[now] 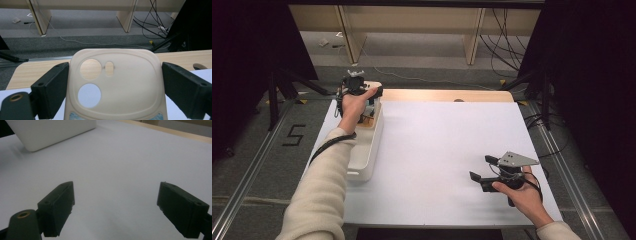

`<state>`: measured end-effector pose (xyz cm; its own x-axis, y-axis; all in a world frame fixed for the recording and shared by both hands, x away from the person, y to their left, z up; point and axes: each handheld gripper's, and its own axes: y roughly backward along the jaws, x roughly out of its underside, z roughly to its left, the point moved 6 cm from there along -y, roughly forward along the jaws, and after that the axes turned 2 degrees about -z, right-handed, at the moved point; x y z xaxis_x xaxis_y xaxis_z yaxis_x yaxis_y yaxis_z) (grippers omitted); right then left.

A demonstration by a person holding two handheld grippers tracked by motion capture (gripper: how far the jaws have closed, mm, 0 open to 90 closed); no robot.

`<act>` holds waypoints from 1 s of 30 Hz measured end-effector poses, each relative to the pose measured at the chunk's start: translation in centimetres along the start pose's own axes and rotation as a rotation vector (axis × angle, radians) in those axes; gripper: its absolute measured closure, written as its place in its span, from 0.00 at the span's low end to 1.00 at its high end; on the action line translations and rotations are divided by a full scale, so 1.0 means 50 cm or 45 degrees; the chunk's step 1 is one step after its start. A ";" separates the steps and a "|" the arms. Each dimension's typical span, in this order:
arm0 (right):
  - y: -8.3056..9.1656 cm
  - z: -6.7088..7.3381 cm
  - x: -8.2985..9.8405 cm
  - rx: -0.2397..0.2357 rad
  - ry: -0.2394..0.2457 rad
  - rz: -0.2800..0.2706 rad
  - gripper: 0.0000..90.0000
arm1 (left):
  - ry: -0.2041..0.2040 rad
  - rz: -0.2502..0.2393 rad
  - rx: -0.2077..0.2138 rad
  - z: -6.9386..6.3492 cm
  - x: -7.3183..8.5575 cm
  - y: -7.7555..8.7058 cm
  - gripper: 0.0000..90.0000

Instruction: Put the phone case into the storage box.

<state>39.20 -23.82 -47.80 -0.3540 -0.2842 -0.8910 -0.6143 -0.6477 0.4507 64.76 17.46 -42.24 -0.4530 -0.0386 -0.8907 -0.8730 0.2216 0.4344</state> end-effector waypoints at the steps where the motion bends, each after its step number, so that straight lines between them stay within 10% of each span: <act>1: 0.000 0.000 0.000 0.000 -0.001 0.000 0.17 | 0.002 0.000 0.000 0.000 0.000 0.000 0.11; 30: -0.001 0.000 0.000 -0.001 0.002 0.000 0.17 | -0.017 0.030 0.018 -0.003 0.014 -0.008 0.11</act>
<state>39.22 -23.81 -47.83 -0.3531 -0.2851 -0.8911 -0.6138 -0.6483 0.4506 64.78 17.19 -43.00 -0.4709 -0.0202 -0.8819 -0.8594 0.2361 0.4535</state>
